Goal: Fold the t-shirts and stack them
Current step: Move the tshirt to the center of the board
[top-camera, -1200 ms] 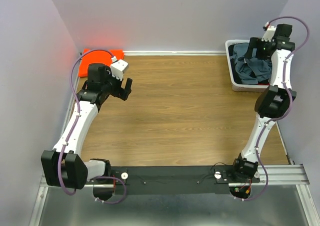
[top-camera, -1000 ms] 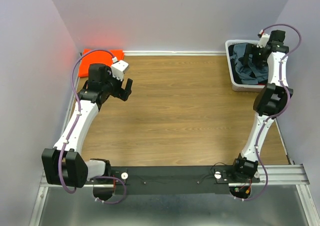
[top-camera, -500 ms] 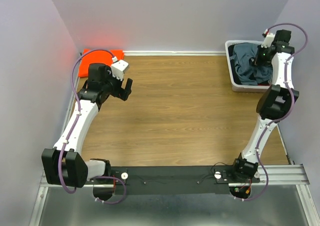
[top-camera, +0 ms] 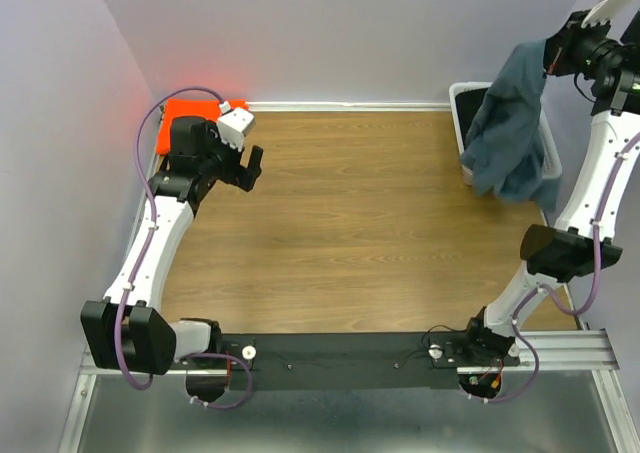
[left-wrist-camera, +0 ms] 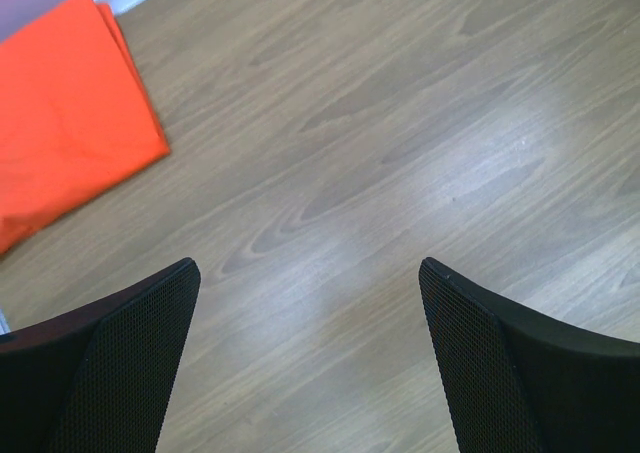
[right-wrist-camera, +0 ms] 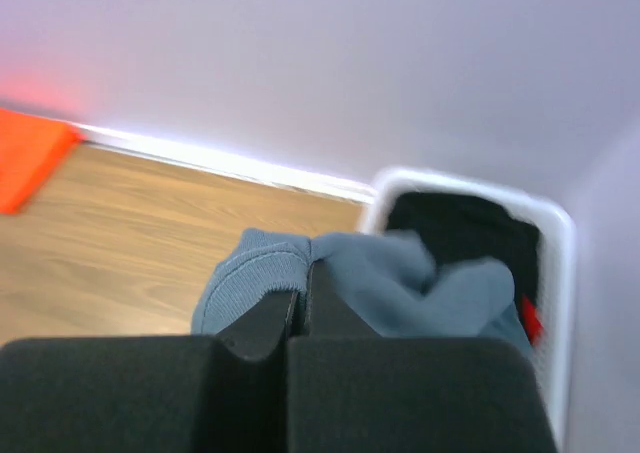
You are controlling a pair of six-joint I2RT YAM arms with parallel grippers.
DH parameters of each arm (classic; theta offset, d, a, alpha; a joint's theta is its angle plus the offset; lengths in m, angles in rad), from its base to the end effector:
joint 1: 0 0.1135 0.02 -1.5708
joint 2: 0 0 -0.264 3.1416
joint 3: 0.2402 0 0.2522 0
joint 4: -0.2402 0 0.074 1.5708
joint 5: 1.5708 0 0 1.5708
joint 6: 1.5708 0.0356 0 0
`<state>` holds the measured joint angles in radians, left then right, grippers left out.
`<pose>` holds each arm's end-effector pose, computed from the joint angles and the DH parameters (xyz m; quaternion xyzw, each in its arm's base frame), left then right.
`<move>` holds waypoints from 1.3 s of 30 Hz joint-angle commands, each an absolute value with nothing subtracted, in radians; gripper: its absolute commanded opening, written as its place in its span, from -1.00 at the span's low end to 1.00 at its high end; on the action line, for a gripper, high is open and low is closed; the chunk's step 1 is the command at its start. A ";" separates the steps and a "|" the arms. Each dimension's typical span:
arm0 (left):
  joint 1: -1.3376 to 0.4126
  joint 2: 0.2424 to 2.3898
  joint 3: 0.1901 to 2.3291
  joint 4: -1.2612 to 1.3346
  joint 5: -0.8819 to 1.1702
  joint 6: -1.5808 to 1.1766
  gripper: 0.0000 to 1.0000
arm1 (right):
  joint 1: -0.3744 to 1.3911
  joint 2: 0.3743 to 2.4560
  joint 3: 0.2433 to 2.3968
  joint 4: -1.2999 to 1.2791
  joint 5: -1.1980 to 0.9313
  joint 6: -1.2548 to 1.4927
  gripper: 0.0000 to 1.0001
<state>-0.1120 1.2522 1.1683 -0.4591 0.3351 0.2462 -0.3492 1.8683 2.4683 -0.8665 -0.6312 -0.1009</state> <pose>0.2755 -0.0428 0.3479 0.2336 0.8303 -0.1124 0.4933 0.3500 -0.1051 0.5267 -0.0934 0.7730 0.1117 0.6174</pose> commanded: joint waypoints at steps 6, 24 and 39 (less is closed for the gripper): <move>-0.031 1.290 1.316 -0.505 0.488 0.235 0.97 | -0.203 1.662 2.249 -0.632 -0.985 0.095 -0.97; -0.086 1.272 1.235 -0.629 0.750 0.572 0.97 | 0.223 1.575 1.536 -0.887 -0.329 -0.370 0.99; -0.672 1.744 1.301 -0.328 0.287 0.440 0.82 | -0.004 1.595 1.436 -0.925 -0.224 -0.407 0.80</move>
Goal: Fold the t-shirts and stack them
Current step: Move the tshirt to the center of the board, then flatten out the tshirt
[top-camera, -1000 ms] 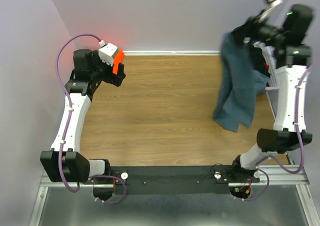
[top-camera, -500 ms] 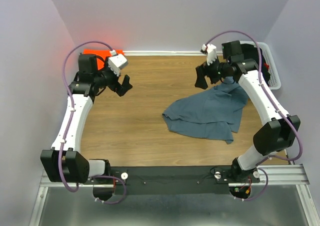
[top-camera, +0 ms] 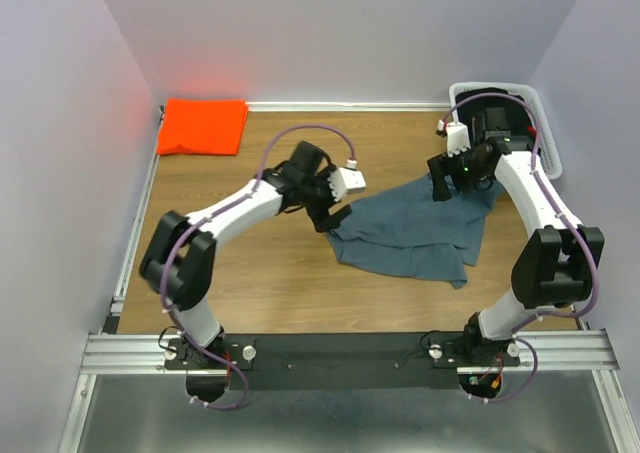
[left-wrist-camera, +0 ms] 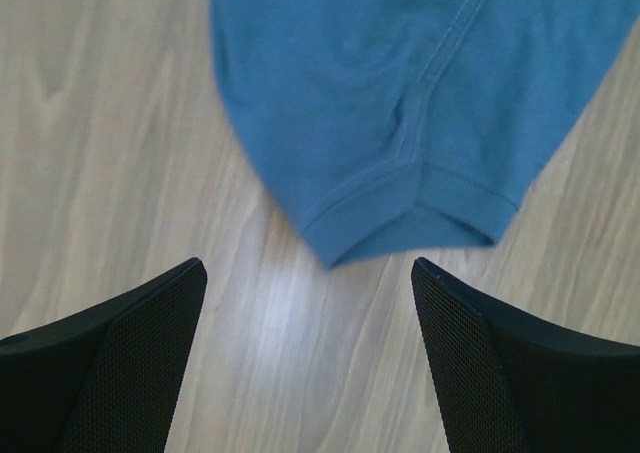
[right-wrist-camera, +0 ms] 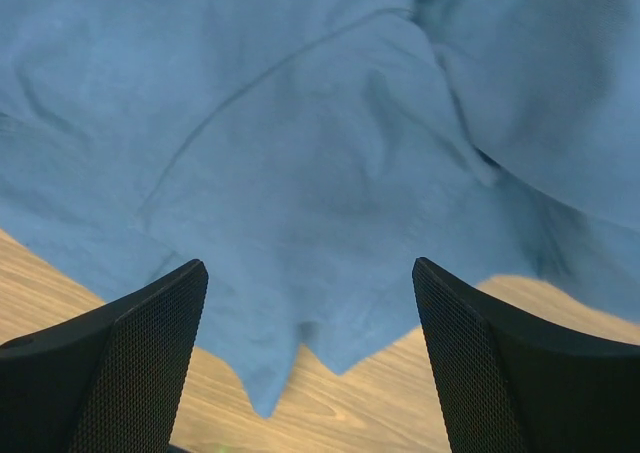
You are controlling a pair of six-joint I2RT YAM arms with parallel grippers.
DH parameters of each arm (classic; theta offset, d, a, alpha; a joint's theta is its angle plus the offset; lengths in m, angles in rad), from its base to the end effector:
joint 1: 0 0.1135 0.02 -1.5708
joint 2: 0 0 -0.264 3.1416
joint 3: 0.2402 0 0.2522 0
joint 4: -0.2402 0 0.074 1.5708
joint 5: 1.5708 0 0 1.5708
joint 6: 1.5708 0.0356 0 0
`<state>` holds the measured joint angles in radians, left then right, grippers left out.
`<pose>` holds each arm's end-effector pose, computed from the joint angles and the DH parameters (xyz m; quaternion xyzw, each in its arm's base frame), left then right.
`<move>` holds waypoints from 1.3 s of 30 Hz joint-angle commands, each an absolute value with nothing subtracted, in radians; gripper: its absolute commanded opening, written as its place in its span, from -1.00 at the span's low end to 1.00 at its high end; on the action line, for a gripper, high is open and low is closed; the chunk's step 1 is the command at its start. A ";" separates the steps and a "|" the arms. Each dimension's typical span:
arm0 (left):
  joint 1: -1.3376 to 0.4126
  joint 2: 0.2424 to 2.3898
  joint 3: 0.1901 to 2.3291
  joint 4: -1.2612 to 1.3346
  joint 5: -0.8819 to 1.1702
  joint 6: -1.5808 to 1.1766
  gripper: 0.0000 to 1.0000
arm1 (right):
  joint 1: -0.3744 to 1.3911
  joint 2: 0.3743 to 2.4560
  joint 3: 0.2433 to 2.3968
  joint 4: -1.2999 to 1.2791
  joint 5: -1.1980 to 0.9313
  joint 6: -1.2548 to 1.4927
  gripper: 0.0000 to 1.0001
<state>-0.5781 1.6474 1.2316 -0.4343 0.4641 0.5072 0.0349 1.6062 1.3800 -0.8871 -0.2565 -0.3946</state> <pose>0.2914 -0.2092 0.2531 0.5397 0.7380 -0.2272 0.3353 0.3289 0.0205 0.2836 -0.2342 0.9376 0.0823 0.2436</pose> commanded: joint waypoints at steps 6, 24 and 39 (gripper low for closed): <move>-0.729 1.890 1.348 -0.302 0.241 0.423 0.82 | -0.071 1.606 1.500 -0.968 -0.241 -0.414 0.80; -0.331 1.689 1.085 -0.523 0.250 0.667 -1.00 | -0.057 1.690 1.526 -1.011 -0.419 -0.406 0.80; -0.324 1.528 1.239 -0.588 0.538 0.558 0.38 | 0.210 1.787 1.371 -0.796 -0.387 -0.258 0.78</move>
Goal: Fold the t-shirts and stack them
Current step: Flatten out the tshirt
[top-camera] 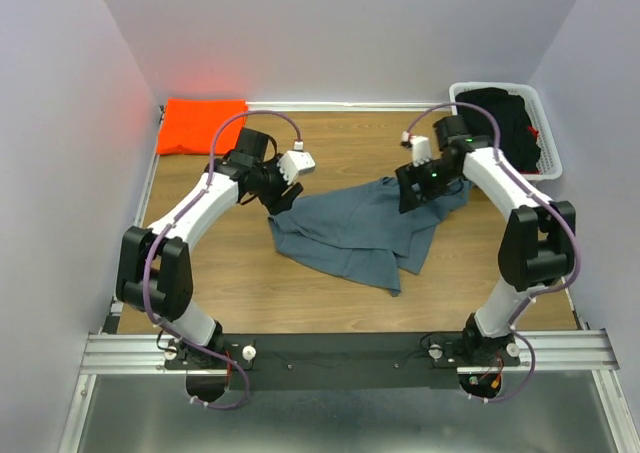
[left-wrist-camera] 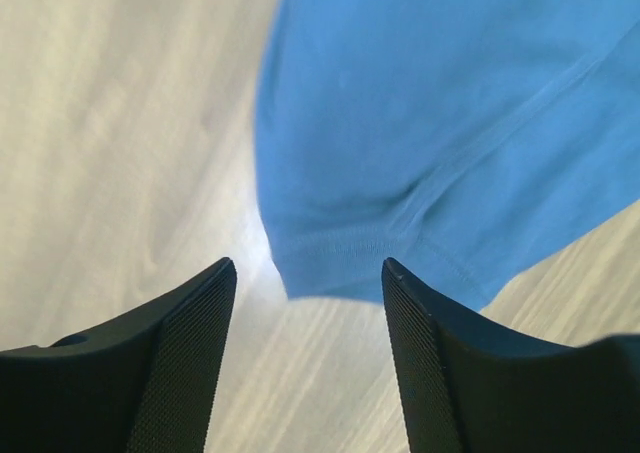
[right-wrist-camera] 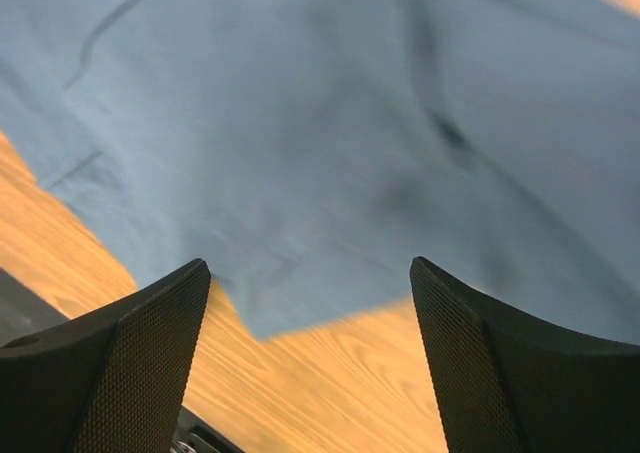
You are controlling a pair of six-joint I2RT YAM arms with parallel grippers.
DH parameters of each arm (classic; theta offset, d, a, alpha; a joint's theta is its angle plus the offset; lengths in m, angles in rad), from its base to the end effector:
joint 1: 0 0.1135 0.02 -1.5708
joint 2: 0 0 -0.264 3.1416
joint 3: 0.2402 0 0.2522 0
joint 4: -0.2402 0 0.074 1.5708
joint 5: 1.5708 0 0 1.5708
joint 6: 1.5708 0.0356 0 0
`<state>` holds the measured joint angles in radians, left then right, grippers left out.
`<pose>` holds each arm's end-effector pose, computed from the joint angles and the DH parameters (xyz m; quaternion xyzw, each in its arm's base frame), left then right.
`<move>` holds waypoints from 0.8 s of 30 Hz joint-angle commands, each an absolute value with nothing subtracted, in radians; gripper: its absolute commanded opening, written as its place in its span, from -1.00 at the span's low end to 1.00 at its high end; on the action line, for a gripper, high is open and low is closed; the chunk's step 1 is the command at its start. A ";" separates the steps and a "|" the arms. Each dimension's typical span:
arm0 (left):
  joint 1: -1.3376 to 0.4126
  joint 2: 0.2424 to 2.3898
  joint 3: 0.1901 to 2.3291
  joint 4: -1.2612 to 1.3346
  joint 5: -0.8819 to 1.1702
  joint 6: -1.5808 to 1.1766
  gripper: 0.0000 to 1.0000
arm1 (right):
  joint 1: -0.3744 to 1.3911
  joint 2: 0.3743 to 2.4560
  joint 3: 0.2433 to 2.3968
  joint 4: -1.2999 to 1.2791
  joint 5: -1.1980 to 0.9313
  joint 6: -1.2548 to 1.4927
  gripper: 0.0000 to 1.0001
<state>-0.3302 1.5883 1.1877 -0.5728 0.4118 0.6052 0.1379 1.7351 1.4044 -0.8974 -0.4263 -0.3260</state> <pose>0.3109 -0.1216 0.2490 0.4755 0.8079 -0.1541 0.3121 0.3448 0.0627 0.2509 -0.2565 0.9290 0.1919 0.1855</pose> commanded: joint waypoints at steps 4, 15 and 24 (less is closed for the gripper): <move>-0.307 1.490 1.261 -0.598 0.541 0.535 0.42 | 0.284 1.850 1.370 -0.738 -0.330 -0.197 1.00; -0.220 1.440 1.261 -0.592 0.518 0.499 0.44 | 0.483 1.990 1.345 -0.689 -0.368 -0.140 0.25; -0.081 1.447 1.362 -0.669 0.681 0.500 0.43 | 0.497 1.751 1.591 -0.747 -0.603 -0.074 -0.99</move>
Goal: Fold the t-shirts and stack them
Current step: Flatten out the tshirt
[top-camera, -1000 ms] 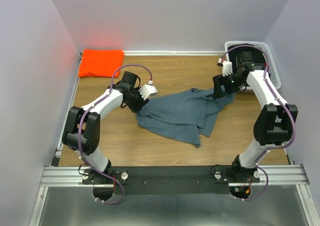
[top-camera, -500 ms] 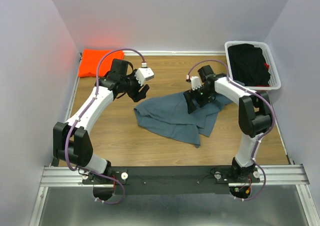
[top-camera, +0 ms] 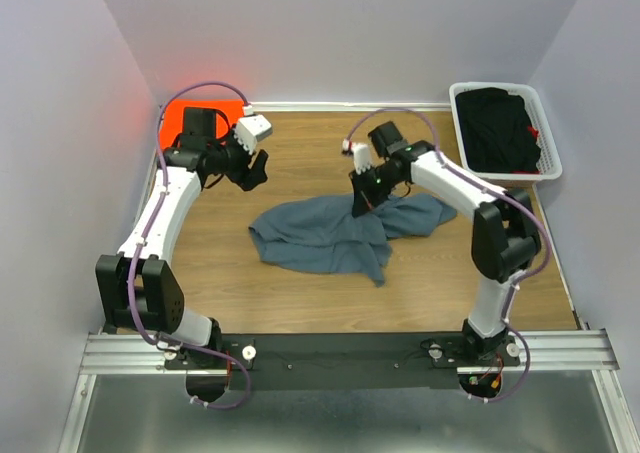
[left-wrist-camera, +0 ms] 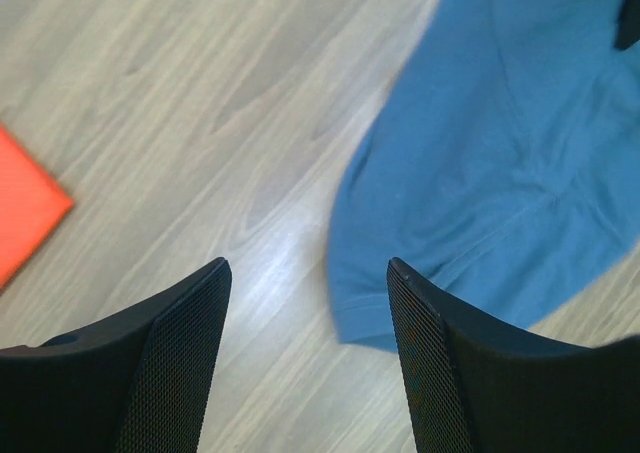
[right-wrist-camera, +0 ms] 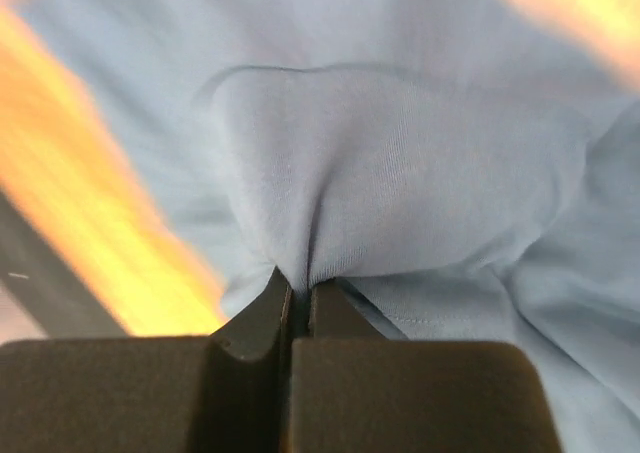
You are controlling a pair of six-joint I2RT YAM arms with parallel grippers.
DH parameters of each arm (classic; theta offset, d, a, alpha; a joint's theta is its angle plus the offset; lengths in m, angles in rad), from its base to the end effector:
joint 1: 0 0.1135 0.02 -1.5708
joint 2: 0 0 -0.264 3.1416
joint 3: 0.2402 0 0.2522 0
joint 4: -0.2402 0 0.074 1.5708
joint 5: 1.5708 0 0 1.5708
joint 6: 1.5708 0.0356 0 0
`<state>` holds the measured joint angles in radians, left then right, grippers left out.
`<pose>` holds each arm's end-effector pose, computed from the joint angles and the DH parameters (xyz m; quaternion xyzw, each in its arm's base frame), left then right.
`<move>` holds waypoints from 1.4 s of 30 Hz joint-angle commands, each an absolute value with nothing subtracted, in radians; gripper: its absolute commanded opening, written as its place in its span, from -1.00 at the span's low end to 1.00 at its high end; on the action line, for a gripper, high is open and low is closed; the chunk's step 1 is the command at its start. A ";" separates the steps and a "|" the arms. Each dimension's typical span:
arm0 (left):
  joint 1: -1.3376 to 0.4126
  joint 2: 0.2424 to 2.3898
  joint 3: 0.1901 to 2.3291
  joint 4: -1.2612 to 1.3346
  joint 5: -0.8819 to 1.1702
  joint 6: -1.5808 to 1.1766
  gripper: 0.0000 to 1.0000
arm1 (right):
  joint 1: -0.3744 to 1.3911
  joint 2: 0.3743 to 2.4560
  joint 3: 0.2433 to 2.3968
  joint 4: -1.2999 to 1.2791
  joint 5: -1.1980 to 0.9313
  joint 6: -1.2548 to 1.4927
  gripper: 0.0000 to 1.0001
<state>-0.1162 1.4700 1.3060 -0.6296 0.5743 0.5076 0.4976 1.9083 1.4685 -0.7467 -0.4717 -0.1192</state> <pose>0.3134 -0.0561 0.3213 0.3745 0.8118 -0.1864 0.4074 0.3387 0.2024 0.2146 -0.3322 0.8959 0.2602 0.1392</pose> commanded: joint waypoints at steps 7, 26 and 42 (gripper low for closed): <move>-0.069 1.453 1.361 -0.676 0.681 0.518 0.43 | 0.495 1.667 1.525 -0.821 -0.705 -0.158 -0.68; -0.573 1.423 1.046 -0.460 0.532 0.594 0.61 | 0.229 1.787 1.356 -0.827 -0.575 -0.189 0.70; -1.002 1.678 1.106 -0.339 0.192 0.767 0.22 | 0.199 2.014 1.374 -0.738 -0.630 -0.133 0.05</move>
<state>-0.9871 1.6287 1.1053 -0.3691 0.3119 0.6960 0.1963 1.9850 1.3720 -0.7723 -0.5785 -0.1528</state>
